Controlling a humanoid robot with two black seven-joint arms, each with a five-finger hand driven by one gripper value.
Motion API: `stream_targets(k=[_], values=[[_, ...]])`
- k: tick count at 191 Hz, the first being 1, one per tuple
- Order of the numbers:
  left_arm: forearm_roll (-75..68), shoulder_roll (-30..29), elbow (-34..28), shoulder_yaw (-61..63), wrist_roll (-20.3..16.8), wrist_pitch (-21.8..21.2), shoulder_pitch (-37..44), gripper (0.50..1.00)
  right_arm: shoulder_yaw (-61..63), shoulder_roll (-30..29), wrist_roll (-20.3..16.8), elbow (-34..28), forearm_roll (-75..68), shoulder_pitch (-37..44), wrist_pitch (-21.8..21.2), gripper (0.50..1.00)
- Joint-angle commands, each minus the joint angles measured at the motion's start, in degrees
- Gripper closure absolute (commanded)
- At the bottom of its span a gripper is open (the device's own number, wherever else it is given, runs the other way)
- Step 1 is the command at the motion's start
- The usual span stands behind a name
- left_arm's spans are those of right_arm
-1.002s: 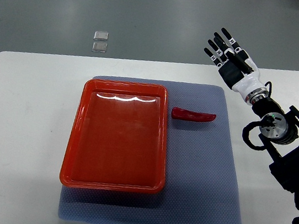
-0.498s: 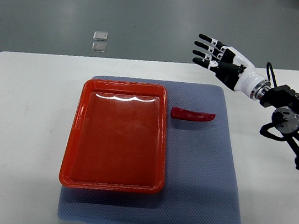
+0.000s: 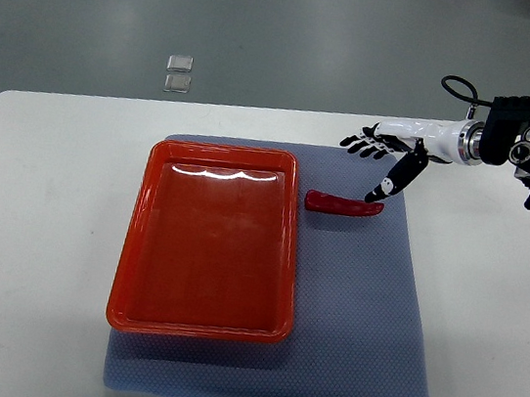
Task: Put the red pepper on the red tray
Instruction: 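Lower the right hand over the red pepper and close fingers around it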
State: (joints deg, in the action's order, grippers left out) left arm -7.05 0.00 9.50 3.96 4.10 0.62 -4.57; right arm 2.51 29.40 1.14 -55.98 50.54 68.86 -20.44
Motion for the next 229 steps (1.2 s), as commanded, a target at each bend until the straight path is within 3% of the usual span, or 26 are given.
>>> stream_targets(k=[1, 154, 229], values=[[0.0, 0.0, 0.0, 0.0, 0.0, 0.0, 0.0, 0.500, -0.4, -0.7, 0.0, 0.0, 0.4, -0.4, 2.3, 0.589], [0.0, 0.0, 0.1, -0.1, 0.2, 0.0, 0.0, 0.500, -1.1, -7.7, 0.7, 2.5, 5.5, -7.2, 13.2, 0.607], [0.0, 0.0, 0.1, 0.0, 0.2, 0.0, 0.0, 0.500, -1.8, -8.1, 0.8, 2.6, 8.3, -8.2, 14.9, 0.681]])
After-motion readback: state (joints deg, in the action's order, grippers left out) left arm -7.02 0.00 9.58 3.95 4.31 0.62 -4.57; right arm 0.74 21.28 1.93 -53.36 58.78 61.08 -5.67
